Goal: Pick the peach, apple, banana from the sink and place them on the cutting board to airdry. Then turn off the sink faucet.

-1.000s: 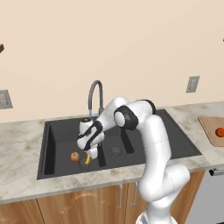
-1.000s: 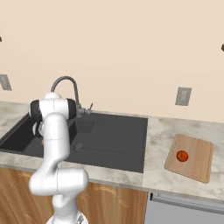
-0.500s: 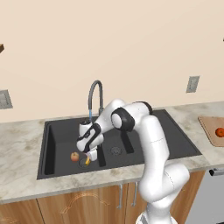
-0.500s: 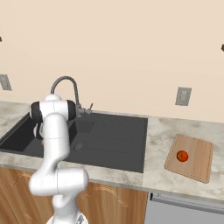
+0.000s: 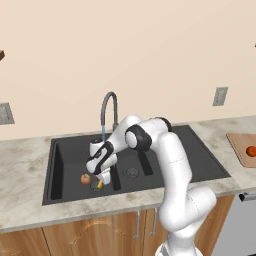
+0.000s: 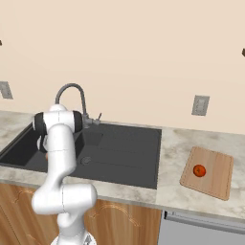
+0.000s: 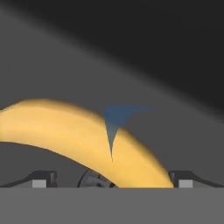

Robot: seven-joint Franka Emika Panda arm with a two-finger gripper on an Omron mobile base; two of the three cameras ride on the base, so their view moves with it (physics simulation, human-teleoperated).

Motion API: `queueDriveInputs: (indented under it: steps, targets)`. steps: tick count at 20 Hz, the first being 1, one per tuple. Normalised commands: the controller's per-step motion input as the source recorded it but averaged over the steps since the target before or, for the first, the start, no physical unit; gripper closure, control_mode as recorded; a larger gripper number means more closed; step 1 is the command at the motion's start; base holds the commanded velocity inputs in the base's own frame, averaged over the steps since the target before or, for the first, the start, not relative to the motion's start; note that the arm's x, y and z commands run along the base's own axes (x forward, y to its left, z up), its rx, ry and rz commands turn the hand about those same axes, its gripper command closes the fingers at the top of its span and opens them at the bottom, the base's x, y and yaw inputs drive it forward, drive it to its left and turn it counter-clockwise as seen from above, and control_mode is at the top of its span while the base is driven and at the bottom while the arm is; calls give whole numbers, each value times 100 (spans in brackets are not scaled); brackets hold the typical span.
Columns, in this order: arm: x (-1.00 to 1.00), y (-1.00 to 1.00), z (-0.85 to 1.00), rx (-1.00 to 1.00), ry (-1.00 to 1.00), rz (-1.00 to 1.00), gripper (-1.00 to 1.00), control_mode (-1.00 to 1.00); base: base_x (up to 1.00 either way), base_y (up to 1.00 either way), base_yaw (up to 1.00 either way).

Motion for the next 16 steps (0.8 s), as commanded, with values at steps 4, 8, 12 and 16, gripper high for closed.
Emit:
queueDriveInputs:
  steps: [4, 8, 12, 16]
  targets:
    - [5, 0, -28, 0, 3, 0, 100, -100, 0, 0, 0]
    - [0, 0, -7, 0, 0, 0, 100, -100, 0, 0, 0]
    - [-2, 0, 1, 1, -4, 0, 100, -100, 0, 0, 0]
    - [-9, 4, 28, 3, -9, 2, 100, -100, 0, 0, 0]
